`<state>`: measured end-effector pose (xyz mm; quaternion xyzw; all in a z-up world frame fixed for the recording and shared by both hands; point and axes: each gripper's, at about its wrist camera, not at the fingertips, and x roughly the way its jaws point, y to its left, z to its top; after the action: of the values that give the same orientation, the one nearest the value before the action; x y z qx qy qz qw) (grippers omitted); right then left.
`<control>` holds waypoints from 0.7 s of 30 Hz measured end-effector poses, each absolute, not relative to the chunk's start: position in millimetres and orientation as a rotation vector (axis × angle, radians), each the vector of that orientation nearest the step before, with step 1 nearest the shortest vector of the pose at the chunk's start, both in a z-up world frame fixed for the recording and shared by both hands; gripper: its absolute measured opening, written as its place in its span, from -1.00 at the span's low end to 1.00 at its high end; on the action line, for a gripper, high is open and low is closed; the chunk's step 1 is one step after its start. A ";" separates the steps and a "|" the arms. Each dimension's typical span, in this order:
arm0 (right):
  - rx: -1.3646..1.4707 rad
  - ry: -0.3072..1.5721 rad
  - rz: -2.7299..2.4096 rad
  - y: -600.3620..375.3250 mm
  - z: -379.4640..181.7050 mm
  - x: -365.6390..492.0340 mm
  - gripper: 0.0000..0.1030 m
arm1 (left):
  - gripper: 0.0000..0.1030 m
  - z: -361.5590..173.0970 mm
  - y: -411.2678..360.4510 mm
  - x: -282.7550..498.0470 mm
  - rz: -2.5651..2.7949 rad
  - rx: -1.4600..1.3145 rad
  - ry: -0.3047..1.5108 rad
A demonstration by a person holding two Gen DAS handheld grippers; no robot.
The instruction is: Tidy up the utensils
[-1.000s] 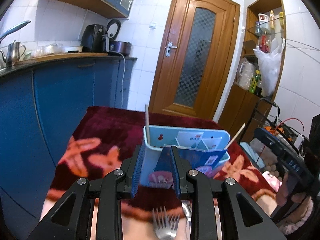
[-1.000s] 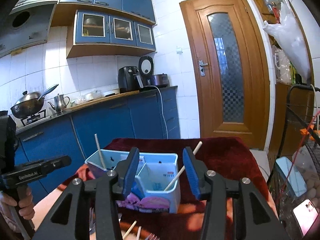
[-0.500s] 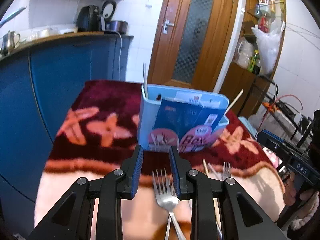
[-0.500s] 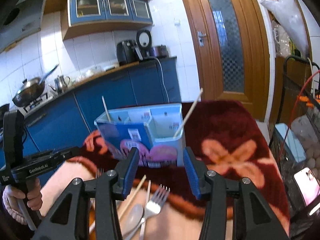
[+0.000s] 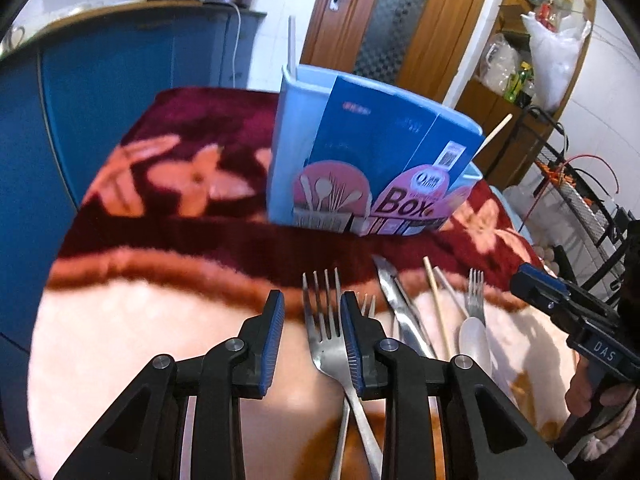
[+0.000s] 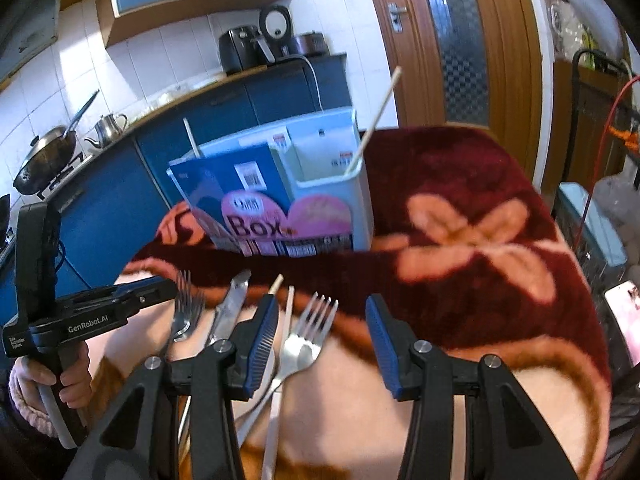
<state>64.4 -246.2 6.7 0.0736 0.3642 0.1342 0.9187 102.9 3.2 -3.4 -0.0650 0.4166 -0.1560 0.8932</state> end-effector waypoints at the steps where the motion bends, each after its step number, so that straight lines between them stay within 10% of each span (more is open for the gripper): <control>1: 0.154 0.764 0.275 -246.4 3.1 66.0 -0.05 | -0.43 -4.5 3.2 103.9 -0.322 -0.137 0.868; 21: 0.239 0.868 0.303 -250.6 -19.6 86.6 -0.24 | -0.43 -22.1 4.1 122.7 -0.478 -0.280 0.920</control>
<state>86.6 -250.6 -19.6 0.1151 0.4177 0.1460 0.8893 122.7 4.1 -22.1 -0.1333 0.4383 -0.2277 0.8592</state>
